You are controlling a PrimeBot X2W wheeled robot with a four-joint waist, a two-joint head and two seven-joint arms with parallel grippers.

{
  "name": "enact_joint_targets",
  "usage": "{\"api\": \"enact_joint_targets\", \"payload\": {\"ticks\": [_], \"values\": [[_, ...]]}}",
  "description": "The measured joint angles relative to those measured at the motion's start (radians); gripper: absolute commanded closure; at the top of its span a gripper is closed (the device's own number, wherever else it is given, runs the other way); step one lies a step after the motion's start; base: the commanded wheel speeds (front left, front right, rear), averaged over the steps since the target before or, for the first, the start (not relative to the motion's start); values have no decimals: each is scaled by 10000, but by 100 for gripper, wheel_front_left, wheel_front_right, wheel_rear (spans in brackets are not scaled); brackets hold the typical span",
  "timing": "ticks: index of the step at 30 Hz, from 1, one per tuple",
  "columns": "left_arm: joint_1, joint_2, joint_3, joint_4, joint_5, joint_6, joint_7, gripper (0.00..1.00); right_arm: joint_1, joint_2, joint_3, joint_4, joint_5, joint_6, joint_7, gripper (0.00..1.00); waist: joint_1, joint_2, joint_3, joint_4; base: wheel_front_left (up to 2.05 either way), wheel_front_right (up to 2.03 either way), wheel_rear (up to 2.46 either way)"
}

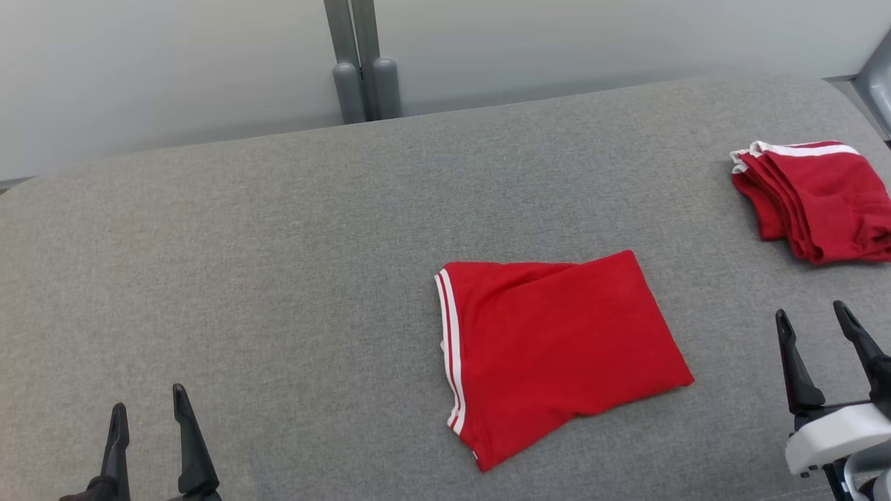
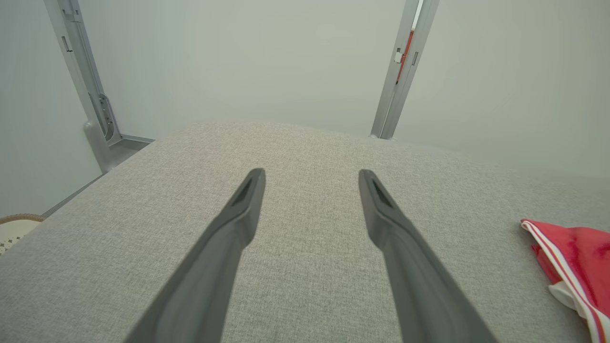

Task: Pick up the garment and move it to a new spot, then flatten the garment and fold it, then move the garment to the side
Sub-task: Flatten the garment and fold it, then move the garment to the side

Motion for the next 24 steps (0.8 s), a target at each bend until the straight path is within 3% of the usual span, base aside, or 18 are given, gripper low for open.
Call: {"api": "enact_joint_targets", "payload": {"ticks": [8, 24], "values": [[149, 0, 123, 6, 0, -2, 0, 0, 324, 268, -176, -50, 92, 0, 0, 0, 0, 0, -260, -278, 0, 0, 0], [132, 0, 128, 48, 31, -46, 0, 0, 310, 278, 40, -109, 176, 0, 0, 0, 0, 0, -215, -74, 0, 0, 0]]}}
